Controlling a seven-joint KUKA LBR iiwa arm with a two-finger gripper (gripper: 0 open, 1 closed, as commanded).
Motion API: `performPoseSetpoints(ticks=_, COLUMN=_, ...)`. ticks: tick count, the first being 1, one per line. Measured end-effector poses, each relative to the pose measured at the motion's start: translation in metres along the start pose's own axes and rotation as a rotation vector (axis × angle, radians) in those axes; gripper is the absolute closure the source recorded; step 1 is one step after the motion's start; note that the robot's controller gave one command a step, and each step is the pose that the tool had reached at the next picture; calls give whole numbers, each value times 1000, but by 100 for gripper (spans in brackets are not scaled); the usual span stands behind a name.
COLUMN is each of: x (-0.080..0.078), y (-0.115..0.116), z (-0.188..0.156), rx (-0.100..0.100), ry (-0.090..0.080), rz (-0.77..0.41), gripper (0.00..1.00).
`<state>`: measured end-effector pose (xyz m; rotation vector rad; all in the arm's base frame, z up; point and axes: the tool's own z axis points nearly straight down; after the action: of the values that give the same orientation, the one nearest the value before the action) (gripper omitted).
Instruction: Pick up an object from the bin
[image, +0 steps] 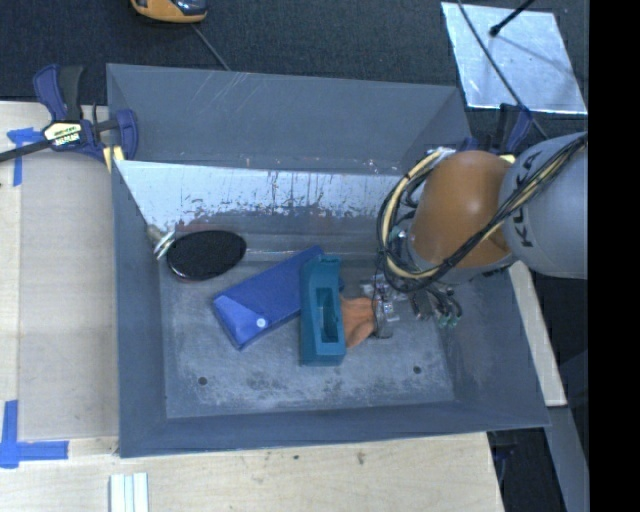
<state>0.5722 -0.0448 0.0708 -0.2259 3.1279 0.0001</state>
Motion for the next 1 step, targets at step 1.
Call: performPoseSetpoints(ticks=1, x=-3, y=2, z=-1, rx=1, ry=0, rz=-87, gripper=100)
